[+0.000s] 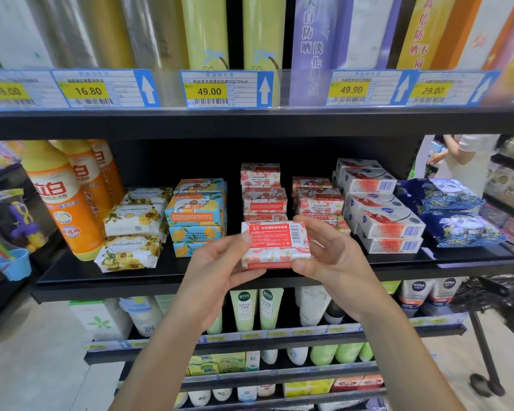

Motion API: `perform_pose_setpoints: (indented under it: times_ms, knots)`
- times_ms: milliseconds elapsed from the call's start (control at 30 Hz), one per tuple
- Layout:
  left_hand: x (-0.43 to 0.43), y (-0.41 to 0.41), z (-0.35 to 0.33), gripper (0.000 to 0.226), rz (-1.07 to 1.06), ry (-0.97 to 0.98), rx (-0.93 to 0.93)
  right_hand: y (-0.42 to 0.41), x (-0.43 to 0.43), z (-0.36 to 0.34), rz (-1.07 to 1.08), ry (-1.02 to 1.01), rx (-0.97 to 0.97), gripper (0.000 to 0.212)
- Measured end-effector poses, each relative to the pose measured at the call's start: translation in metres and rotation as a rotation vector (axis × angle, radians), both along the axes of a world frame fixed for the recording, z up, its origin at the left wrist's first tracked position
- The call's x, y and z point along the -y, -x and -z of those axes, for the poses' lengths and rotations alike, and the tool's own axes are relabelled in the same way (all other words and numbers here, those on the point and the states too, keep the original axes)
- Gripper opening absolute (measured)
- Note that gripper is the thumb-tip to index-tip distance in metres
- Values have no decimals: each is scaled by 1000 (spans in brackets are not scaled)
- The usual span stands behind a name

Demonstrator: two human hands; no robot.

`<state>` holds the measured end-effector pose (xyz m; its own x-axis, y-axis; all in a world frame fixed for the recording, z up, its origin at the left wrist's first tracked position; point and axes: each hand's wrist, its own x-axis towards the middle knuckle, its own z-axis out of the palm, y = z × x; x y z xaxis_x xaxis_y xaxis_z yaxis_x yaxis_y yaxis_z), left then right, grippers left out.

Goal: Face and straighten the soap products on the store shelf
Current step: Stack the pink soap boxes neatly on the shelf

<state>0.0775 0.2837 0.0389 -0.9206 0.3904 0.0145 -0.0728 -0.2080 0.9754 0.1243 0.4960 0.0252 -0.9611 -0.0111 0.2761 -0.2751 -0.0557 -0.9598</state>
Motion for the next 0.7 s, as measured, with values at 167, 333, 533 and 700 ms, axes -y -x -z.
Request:
perform_pose_setpoints:
  times_ms: [167,333,533,700]
  knots:
    - [-1,-1,2,40,-21,-8,-9,0,0,0,-3,-16,0,70]
    - [-1,-1,2,38,-30,-20,-41,0,1,-4,33,-18,73,69]
    - [-1,0,3,47,-19,-20,-96,2,8,-5,148,77,105,46]
    - [-1,0,3,48,6,-23,-102,2,10,-9,192,11,113,27]
